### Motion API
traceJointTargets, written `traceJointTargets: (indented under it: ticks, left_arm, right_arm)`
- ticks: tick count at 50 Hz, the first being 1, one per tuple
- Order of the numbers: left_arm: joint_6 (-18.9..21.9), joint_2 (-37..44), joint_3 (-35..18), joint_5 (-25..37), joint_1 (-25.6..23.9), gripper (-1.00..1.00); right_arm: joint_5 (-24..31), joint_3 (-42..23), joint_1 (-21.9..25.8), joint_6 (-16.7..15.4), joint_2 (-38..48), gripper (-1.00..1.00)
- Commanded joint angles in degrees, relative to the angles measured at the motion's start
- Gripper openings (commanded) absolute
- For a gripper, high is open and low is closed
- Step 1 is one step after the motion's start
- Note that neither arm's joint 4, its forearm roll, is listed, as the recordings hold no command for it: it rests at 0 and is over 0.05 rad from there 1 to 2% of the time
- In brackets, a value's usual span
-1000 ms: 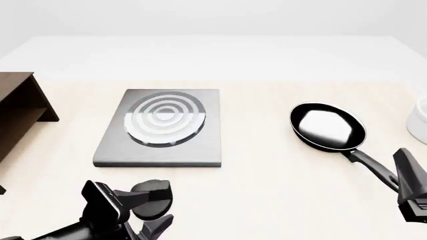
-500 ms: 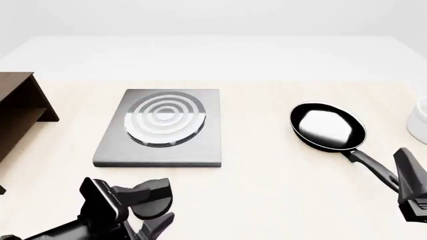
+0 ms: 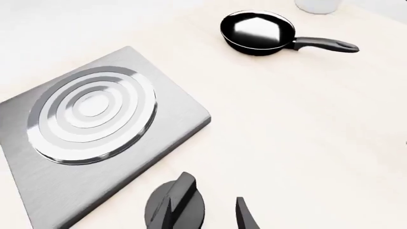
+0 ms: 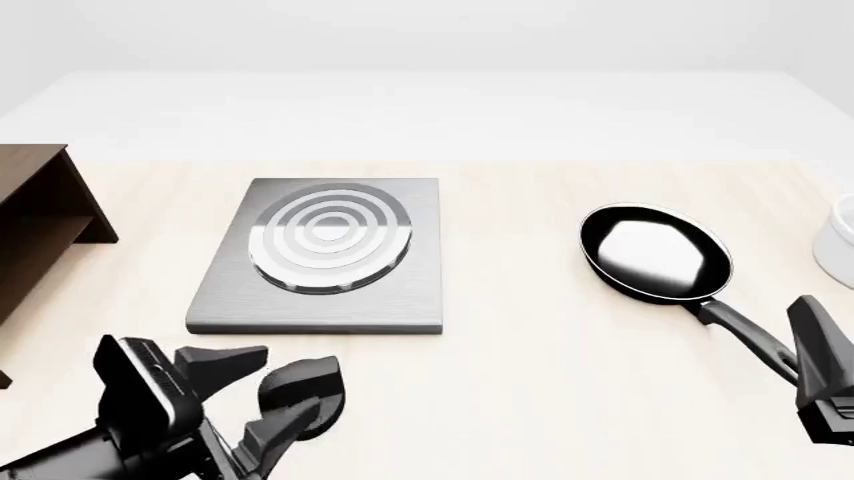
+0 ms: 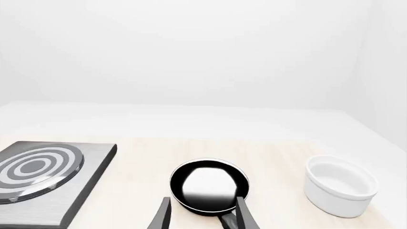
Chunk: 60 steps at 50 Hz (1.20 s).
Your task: Turn on the stove and put the frying pan on it.
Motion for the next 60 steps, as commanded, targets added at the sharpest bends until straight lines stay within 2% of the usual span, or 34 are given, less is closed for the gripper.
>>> traceJointTargets:
  ticks: [1,9,23,26,41,46,52,53,57,60]
  left_arm:
    - [1.3,-18.1,0.2,12.0,5.8,1.0]
    - [2.5,-28.2,0.1,19.4,10.8,1.0]
    - [1.6,-35.2,2.4,22.4,17.2,1.0]
    - [-0.4,-39.8,2.5,25.6,19.6,1.0]
    - [0.7,-49.9,2.5,33.3,28.3,1.0]
    - [-0.4,-54.6,2.5,36.6,30.8,1.0]
    - [-1.4,-55.3,2.5,36.8,33.8,1.0]
    - [-1.1,-55.3,2.5,37.3,36.1,1.0]
    - [-2.3,-55.4,2.5,35.8,37.2,1.0]
    - [-1.7,-55.4,2.5,36.0,37.4,1.0]
  right_arm:
    - [0.1,0.1,-0.1,0.3,0.0,1.0]
    - [0.1,0.1,0.0,0.3,0.0,1.0]
    - [0.3,0.0,-0.1,0.3,0.0,1.0]
    - [0.3,0.0,-0.1,0.3,0.0,1.0]
    - [0.4,0.1,0.0,-0.1,0.0,1.0]
    - [0.4,0.2,0.2,-0.6,0.0,1.0]
    - [0.5,0.3,0.4,-1.0,0.0,1.0]
    - [0.5,0.4,0.5,-1.1,0.0,1.0]
    - [0.6,0.5,0.5,-1.4,0.0,1.0]
    - [0.6,0.5,0.4,-1.5,0.0,1.0]
